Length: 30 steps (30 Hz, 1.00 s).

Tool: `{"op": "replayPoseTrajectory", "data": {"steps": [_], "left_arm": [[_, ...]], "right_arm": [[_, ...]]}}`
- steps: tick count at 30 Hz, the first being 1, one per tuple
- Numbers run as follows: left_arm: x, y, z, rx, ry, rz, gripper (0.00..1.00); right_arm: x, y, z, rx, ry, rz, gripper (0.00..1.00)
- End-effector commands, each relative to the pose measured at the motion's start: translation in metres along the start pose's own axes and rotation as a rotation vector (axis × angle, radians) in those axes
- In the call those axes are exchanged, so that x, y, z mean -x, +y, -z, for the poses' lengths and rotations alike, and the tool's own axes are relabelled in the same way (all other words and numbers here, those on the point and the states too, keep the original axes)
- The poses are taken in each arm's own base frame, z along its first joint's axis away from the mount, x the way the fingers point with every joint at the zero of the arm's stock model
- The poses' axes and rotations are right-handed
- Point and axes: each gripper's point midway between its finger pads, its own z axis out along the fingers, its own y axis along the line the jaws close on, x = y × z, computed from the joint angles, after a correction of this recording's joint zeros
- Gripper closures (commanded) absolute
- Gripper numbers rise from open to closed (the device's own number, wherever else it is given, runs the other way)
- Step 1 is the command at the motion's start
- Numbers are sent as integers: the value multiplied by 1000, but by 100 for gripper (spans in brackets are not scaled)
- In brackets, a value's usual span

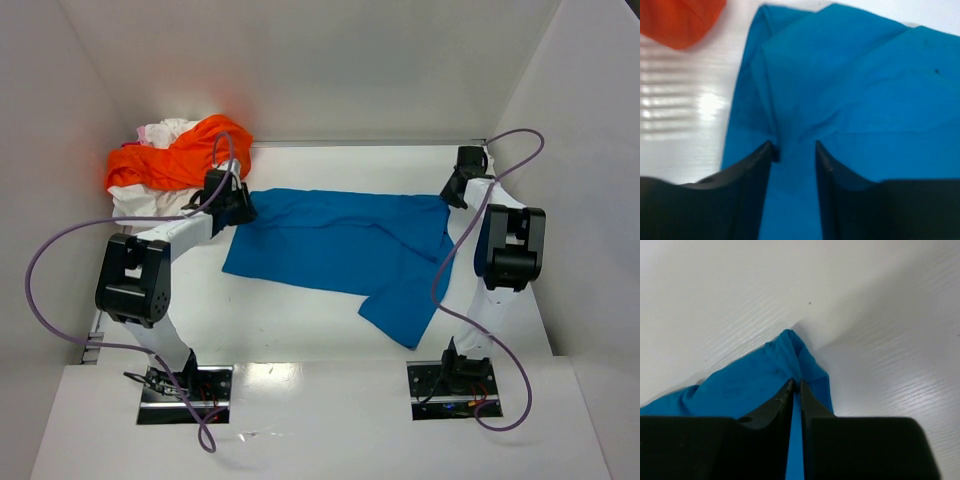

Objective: Fold and stack the t-shirts
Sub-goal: Fold the flattened tshirt in 1/3 of the way

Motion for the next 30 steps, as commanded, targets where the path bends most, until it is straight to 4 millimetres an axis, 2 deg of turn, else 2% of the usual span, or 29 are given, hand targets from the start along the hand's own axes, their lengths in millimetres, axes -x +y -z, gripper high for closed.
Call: {"op": "replayPoseTrajectory", "data": {"steps": [1, 2, 5, 6, 8, 9, 10, 11, 12, 13, 15, 16, 18, 19, 20, 22, 23, 26, 29, 30], "left_arm": [[-12, 11, -3, 86, 30, 47, 50], [-7, 12, -3, 95, 17, 46, 37], [-2, 11, 0, 100, 0, 46, 25], [4, 11, 4, 104, -21, 46, 15], [14, 9, 13, 111, -37, 46, 8], [18, 7, 19, 107, -47, 46, 6], [21, 7, 24, 120, -59, 70, 0], [20, 7, 28, 120, -58, 79, 0], [26, 7, 40, 124, -83, 80, 0], [27, 6, 46, 119, -93, 94, 0], [22, 1, 61, 86, -102, 115, 0], [16, -5, 66, 46, -87, 114, 0], [18, -10, 79, 18, -111, 123, 0], [8, -6, 80, 25, -98, 123, 0], [8, -6, 81, 21, -105, 123, 0], [10, -9, 84, 7, -110, 123, 0], [7, -10, 84, 1, -97, 122, 0], [8, -13, 84, -17, -98, 121, 0], [9, -15, 85, -28, -103, 111, 0], [9, -15, 85, -28, -103, 111, 0]], "right_arm": [[21, 10, 13, 51, -35, 0, 83], [33, 13, 24, 67, -72, -6, 77], [34, 26, 44, 105, -93, 8, 63], [38, 31, 58, 124, -115, 12, 59], [33, 32, 69, 150, -103, 2, 49], [38, 39, 85, 181, -126, 5, 42], [26, 40, 89, 186, -110, 1, 37], [21, 42, 96, 196, -110, -1, 30], [16, 46, 105, 209, -111, -1, 17], [3, 54, 120, 238, -109, 6, 12], [-10, 62, 133, 259, -110, 20, 1], [-25, 67, 143, 274, -84, 15, 0], [-47, 67, 145, 280, -40, 10, 0], [-55, 70, 148, 292, -23, -4, 0], [-62, 74, 154, 307, -18, -2, 2], [-77, 79, 156, 333, 16, -7, 14], [-84, 84, 160, 346, 24, -2, 37], [-104, 87, 162, 352, 72, 8, 68], [-129, 90, 163, 350, 133, 40, 81], [-144, 90, 162, 340, 168, 56, 89]]}}
